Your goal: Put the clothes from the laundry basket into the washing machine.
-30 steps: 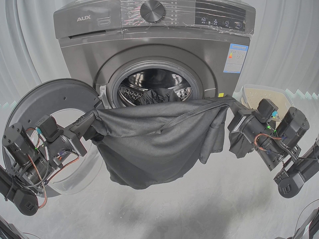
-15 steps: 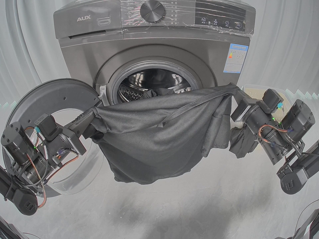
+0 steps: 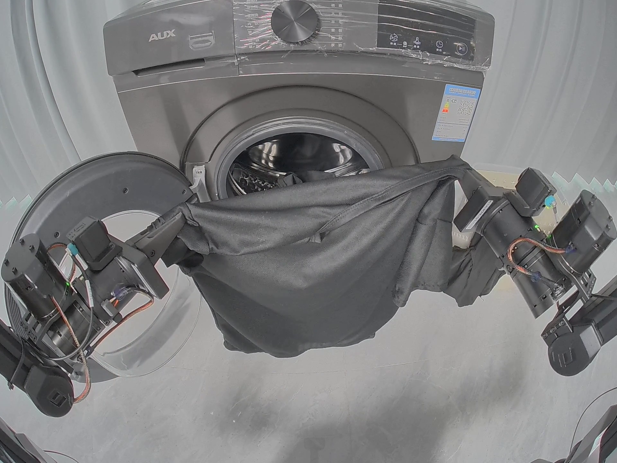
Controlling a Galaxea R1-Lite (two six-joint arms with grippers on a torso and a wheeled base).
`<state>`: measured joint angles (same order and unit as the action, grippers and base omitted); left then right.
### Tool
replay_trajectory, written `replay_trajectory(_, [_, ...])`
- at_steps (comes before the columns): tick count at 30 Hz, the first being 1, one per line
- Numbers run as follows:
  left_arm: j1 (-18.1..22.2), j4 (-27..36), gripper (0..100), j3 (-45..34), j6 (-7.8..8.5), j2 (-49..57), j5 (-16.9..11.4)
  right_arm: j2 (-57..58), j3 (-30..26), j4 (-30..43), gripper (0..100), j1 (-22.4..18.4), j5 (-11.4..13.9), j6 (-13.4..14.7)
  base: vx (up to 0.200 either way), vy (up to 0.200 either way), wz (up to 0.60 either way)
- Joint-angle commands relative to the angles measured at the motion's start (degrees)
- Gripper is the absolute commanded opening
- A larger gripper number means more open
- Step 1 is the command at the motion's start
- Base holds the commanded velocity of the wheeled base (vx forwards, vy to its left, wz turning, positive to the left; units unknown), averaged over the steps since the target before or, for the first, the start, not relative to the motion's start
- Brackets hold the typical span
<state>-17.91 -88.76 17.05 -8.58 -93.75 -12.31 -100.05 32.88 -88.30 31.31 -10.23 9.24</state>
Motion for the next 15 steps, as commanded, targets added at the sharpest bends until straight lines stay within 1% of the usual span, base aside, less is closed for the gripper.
replay_trajectory(1, [0.0,0.0,0,0.1,-0.03,-0.1,0.0,-0.1,-0.1,0.0,0,0.0,0.0,0.0,0.0,0.0,0.0])
replay_trajectory(15, [0.1,0.0,0,0.1,-0.03,0.1,0.0,-0.5,-0.9,0.0,0,0.7,0.0,0.2,0.0,0.0,0.0])
